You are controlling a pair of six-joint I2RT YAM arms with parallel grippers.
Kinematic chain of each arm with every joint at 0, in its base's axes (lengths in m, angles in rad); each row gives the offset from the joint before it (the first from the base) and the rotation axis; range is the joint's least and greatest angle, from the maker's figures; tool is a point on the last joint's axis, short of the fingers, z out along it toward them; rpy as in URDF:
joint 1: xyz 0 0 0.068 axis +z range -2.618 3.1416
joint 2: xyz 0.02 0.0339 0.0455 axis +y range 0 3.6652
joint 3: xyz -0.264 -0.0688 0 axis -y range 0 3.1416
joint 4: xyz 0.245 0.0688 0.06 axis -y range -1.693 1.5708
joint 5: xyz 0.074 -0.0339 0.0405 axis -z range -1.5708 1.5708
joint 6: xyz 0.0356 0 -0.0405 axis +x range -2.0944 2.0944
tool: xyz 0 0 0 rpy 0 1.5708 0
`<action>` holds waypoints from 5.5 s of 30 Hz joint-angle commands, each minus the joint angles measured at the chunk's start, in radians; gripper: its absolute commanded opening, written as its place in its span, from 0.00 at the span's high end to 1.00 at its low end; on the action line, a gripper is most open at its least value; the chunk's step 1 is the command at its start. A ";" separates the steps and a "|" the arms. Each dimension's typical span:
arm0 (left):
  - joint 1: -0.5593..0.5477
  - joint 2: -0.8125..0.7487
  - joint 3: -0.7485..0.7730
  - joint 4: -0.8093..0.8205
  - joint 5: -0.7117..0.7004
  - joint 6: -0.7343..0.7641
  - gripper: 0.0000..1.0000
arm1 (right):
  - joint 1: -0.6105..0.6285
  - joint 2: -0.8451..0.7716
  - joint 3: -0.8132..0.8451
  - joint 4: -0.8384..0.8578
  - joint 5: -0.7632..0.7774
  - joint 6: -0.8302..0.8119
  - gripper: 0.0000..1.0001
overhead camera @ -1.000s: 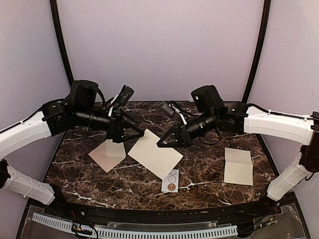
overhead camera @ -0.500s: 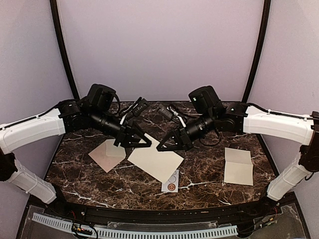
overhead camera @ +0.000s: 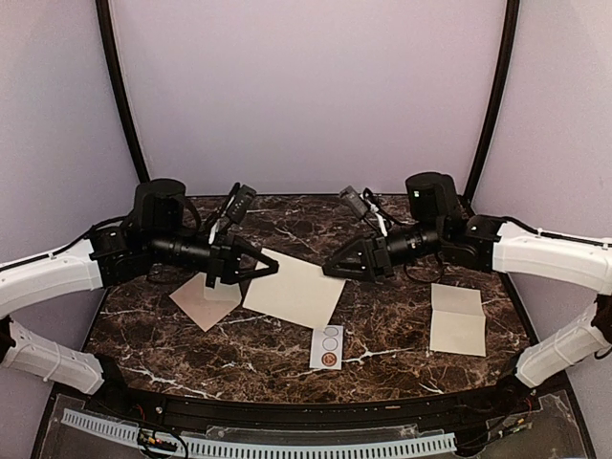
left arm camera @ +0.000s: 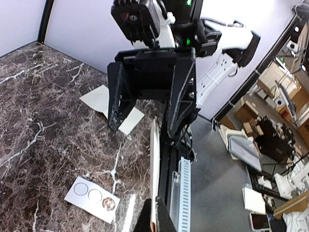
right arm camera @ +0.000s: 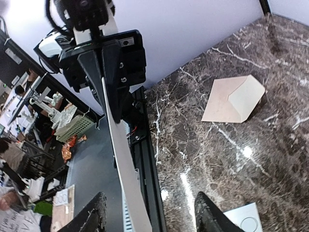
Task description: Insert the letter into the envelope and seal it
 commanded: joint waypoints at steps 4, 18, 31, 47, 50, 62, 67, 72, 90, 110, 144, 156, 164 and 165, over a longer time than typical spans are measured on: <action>-0.003 -0.134 -0.259 0.684 -0.130 -0.445 1.00 | -0.010 -0.099 -0.196 0.567 0.055 0.291 0.31; -0.004 -0.148 -0.275 0.697 -0.136 -0.469 1.00 | 0.019 -0.082 -0.200 0.739 0.082 0.369 0.55; 0.029 -0.208 -0.170 0.230 -0.196 -0.239 0.25 | -0.008 -0.100 -0.113 0.394 0.059 0.189 1.00; -0.030 0.045 0.146 -0.262 -0.086 0.160 0.32 | 0.043 0.123 0.216 -0.333 0.019 -0.192 1.00; -0.057 0.102 0.178 -0.298 -0.074 0.189 0.37 | 0.053 0.147 0.244 -0.346 -0.003 -0.208 1.00; -0.094 0.186 0.182 -0.353 -0.074 0.213 0.90 | 0.063 0.171 0.298 -0.401 -0.025 -0.256 1.00; -0.094 0.130 0.108 -0.225 -0.102 0.134 1.00 | 0.030 0.097 0.237 -0.259 0.018 -0.165 0.54; -0.092 -0.009 -0.015 0.090 -0.279 -0.059 1.00 | -0.046 -0.065 0.023 0.117 0.095 0.072 0.12; -0.093 -0.040 -0.200 0.775 -0.287 -0.385 1.00 | 0.061 0.042 -0.148 0.841 0.203 0.426 0.06; -0.094 -0.011 -0.204 0.782 -0.306 -0.406 1.00 | 0.106 0.157 -0.026 0.885 0.101 0.437 0.47; -0.085 -0.057 -0.151 0.513 -0.417 -0.348 0.60 | 0.090 0.083 -0.066 0.761 0.249 0.393 1.00; 0.243 -0.076 -0.109 -0.087 -0.503 -0.273 0.14 | -0.037 -0.052 -0.194 0.541 0.367 0.335 1.00; 0.361 0.140 -0.113 -0.169 -0.619 -0.259 0.13 | -0.038 -0.114 -0.288 0.560 0.372 0.378 1.00; 0.361 0.153 -0.117 -0.171 -0.643 -0.271 0.13 | -0.038 -0.121 -0.300 0.564 0.372 0.383 1.00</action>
